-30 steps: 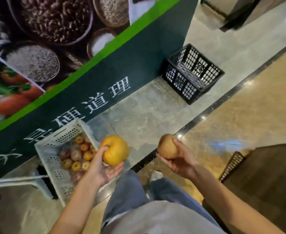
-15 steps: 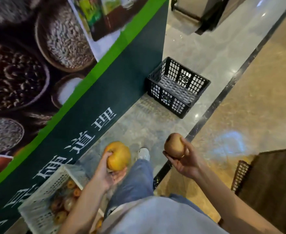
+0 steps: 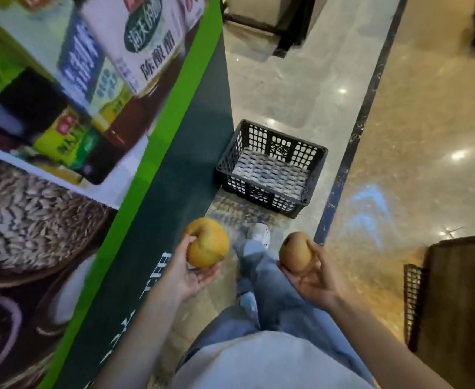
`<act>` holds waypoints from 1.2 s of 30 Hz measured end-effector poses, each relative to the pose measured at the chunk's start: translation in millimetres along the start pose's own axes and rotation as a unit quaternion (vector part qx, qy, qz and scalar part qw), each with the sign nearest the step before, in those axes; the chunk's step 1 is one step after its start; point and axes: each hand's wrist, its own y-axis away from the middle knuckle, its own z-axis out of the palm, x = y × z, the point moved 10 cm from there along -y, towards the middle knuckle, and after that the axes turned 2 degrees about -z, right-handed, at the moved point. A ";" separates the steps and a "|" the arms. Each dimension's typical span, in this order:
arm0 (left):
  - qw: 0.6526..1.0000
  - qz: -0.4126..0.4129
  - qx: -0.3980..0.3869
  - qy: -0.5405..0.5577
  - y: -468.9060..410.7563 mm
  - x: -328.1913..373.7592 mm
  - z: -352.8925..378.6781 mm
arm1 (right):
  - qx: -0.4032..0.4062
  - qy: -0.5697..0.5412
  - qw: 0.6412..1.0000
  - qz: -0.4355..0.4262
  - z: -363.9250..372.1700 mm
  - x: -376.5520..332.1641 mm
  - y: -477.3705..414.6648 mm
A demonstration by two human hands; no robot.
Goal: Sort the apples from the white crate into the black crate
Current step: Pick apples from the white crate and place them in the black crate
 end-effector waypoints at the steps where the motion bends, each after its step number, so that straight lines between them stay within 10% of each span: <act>1: 1.000 -0.007 0.006 -0.002 -8.0 10.2 4.6 | 0.009 0.002 1.000 -0.001 11.6 -8.0 -8.8; 13: 0.990 -0.047 0.047 -0.122 -105.6 159.2 112.0 | 0.052 0.019 0.998 0.012 142.9 -121.0 -151.7; 25: 0.973 -0.006 0.028 -0.231 -391.0 256.6 241.7 | 0.088 0.076 0.992 -0.052 133.4 -195.4 -411.0; 36: 0.918 -0.013 0.057 -0.392 -605.7 263.1 262.6 | 0.169 0.486 0.839 -0.180 70.3 -220.2 -597.6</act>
